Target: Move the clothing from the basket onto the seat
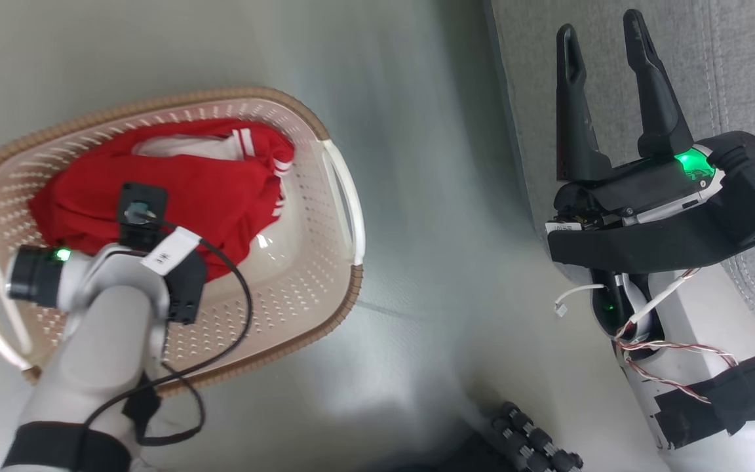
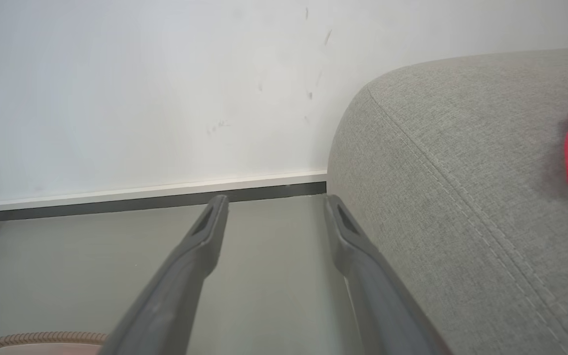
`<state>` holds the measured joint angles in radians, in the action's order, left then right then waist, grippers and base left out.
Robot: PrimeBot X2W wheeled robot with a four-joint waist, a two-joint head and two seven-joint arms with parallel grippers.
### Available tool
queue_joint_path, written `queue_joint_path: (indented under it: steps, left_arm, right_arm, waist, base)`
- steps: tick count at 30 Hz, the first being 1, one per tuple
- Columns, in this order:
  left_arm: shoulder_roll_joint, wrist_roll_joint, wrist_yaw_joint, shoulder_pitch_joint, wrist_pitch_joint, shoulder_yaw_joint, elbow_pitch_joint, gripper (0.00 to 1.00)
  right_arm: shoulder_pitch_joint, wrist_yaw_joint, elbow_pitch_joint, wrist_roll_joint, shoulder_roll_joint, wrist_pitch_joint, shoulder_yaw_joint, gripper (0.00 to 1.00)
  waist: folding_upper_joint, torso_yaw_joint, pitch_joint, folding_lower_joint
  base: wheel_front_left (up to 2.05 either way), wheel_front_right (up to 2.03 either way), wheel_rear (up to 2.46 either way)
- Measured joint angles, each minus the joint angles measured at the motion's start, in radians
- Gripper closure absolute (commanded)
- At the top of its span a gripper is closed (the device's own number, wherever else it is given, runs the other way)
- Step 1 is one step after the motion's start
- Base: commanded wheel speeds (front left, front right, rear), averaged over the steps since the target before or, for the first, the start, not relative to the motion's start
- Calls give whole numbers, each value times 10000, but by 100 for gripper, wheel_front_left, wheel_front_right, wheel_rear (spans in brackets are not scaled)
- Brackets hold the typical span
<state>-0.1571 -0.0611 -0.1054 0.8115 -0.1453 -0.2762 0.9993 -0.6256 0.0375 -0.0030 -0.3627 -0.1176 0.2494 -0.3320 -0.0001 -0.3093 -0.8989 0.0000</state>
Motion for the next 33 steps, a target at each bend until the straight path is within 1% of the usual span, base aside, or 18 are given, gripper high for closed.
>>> queue_joint_path:
  steps: [5, 7, 9, 16, 21, 23, 24, 26, 28, 33]
  left_arm:
    - [470, -230, 0, -41, 683, 157, -56, 100]
    - [662, -510, 4, -109, 997, 255, -102, 100]
    - [761, -600, 40, -220, 1304, 307, -140, 100]
    - [934, -1030, 272, -662, 2366, 443, -366, 100]
    - [991, -1225, 441, -928, 3060, 468, -539, 100]
    - [1016, -1271, 454, -1057, 3325, 489, -614, 100]
    - [1037, -1356, 541, -1188, 3555, 537, -702, 100]
    - [1045, -1406, 552, -1312, 3632, 591, -763, 100]
    - [1057, -1586, 677, -1456, 3691, 679, -905, 100]
    - [1110, -1801, 796, -1712, 3852, 711, -1304, 100]
  right_arm:
    - [13, -73, 209, 199, -192, 0, 2, 0]
    - [26, -117, 318, 318, -280, 2, -10, 0]
    - [70, -159, 428, 378, -362, 10, -10, 0]
    - [387, -280, 830, 483, -568, 48, -96, 0]
    - [732, -291, 1152, 512, -696, 69, -132, 0]
    - [891, -326, 1273, 512, -723, 71, -157, 0]
    - [1040, -374, 1406, 512, -738, 71, -182, 0]
    - [1205, -378, 1517, 512, -755, 71, -224, 0]
    - [1367, -378, 1649, 512, -759, 71, -267, 0]
    - [1772, -389, 1894, 508, -761, 69, -337, 0]
  waist:
    - [0, 238, 431, 0]
    - [0, 349, 630, 0]
    - [0, 471, 846, 0]
    - [0, 909, 1716, -1]
    - [0, 1210, 2411, -1]
    - [0, 1326, 2701, -1]
    - [0, 1440, 2996, -1]
    - [0, 1549, 3293, -2]
    - [0, 1652, 3589, -2]
    - [0, 1888, 4346, -2]
  base:
    - [0, 0, 0]
    - [0, 0, 0]
    - [0, 0, 0]
    - [0, 0, 0]
    - [0, 0, 0]
    - [0, 0, 0]
    - [0, 0, 0]
    - [0, 0, 0]
    - [0, 0, 0]
    - [0, 0, 0]
